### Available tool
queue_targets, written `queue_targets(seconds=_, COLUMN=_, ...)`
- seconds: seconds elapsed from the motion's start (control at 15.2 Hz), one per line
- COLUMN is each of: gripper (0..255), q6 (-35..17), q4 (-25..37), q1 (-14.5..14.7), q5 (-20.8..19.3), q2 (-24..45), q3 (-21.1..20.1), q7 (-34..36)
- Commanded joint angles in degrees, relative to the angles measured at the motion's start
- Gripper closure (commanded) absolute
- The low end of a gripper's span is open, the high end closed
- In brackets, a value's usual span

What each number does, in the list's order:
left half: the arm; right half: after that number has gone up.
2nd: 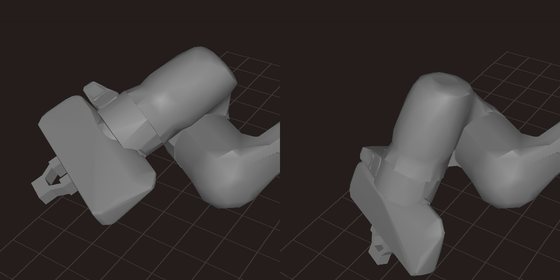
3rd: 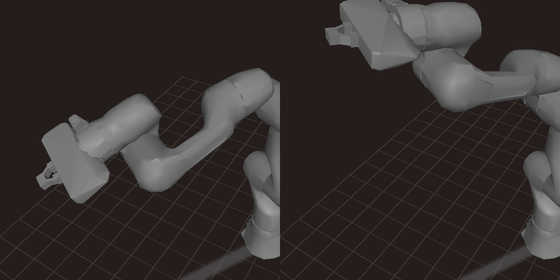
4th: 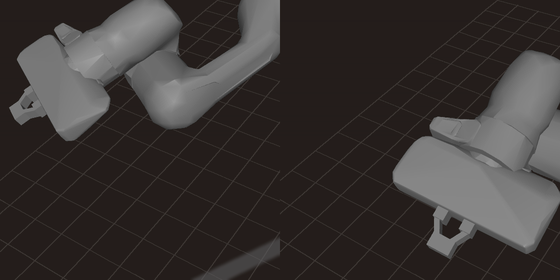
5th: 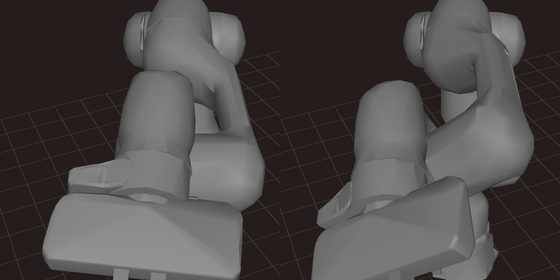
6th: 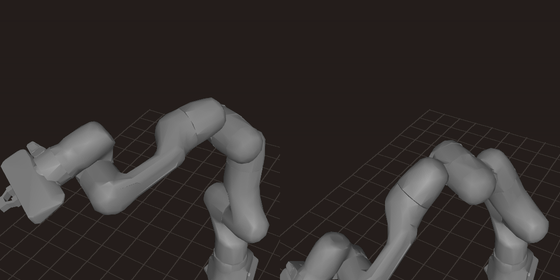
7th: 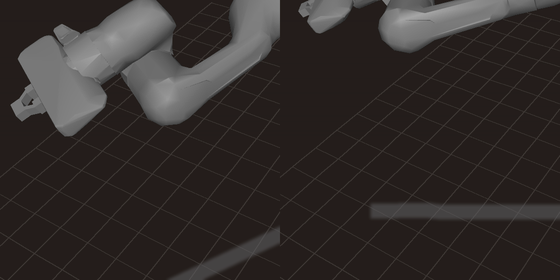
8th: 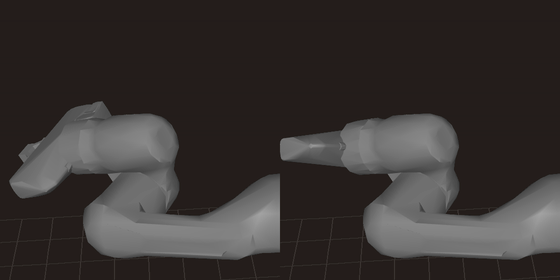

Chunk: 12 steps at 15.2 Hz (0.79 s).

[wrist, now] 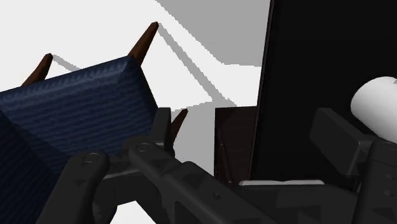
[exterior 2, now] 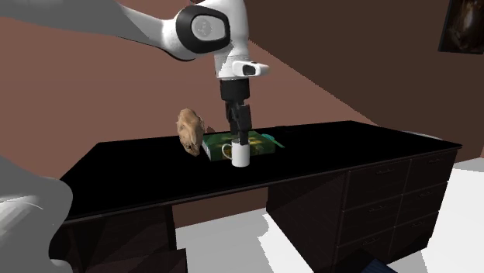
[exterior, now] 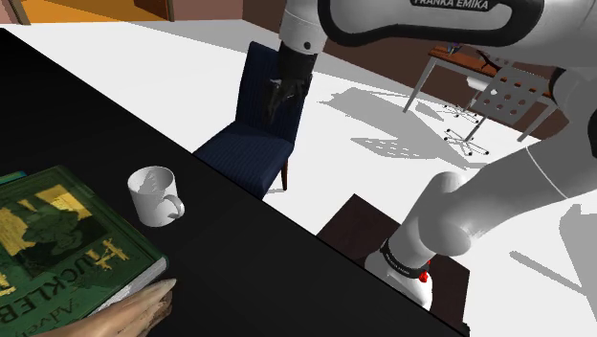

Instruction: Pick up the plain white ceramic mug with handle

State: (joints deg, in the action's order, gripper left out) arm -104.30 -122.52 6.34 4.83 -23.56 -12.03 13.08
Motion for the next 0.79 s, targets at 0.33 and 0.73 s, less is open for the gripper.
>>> queue_targets(seconds=0.33, gripper=0, q6=-1.18, q4=10.03, q1=2.27, q5=-1.89, q2=13.67, q3=-5.91, q7=4.99)
queue_targets(seconds=0.73, gripper=0, q6=-0.34, q4=20.75, q1=5.2, q5=-5.76, q2=26.31, q3=-9.98, q7=9.64)
